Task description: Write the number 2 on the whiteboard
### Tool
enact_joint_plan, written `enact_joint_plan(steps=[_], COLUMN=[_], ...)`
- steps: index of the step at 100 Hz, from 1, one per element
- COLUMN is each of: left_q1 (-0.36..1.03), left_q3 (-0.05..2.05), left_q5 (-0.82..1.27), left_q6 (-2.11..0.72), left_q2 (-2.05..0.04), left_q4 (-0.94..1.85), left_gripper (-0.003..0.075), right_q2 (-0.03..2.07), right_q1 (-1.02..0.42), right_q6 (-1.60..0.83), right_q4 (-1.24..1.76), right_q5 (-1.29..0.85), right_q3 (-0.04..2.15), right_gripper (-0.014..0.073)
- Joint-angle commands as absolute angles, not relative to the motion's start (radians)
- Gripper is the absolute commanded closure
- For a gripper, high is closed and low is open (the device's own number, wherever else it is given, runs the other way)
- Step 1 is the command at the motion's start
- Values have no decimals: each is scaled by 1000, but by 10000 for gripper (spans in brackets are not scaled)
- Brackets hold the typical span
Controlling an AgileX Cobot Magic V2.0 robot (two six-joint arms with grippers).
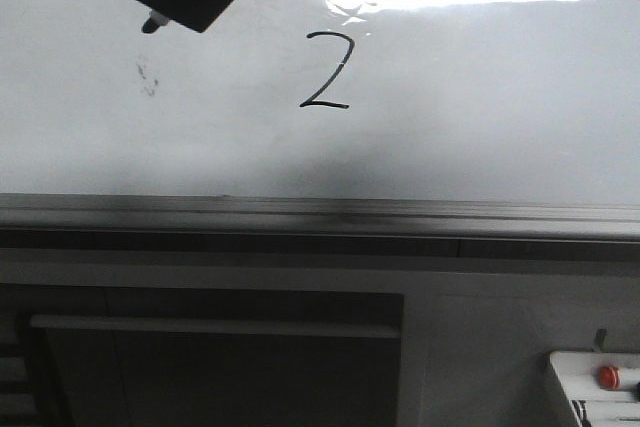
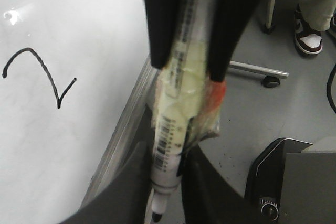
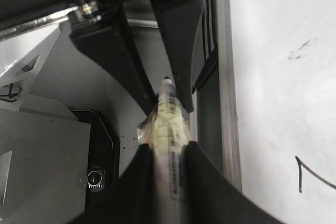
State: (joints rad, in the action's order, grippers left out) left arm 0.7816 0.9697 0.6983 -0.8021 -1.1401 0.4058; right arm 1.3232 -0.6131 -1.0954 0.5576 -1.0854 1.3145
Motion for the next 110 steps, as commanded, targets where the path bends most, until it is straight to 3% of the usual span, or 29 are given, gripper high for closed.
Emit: enact_joint_plan(steps=[1,20,41,47,64,82,110], left_q1=[789,789,789,782,692,494,254], left_q3=[1004,1004,1004,1004,1004,999,812], left_q5=[642,644,644,644,655,631,316], left_q6=[-799,-799,-799,-799,-716,-568,-334], left_q2=[-1118,-1118,-1118,-1118,-1118,-1118,-1118], left_q4=[438,438,426,411,296,257,266], left_gripper=[700,732,732,732,732,732,732], right_q2=[1289,1289,1285,1273,1181,1037,881], right_q1=[-613,-613,-609,-592,-487,-329,-242], right_q6=[-1096,-1096,-1077,-1039,-815,-651,-649], right_q4=[599,599,599,584,437,382,382], right_q5=[-1064,-1070,-1028,-1023,-1050,-1053,-939], right_q3=[1336,1336,1338,1348,1358,1299,1103], right_gripper=[566,547,285,258,260,260,260])
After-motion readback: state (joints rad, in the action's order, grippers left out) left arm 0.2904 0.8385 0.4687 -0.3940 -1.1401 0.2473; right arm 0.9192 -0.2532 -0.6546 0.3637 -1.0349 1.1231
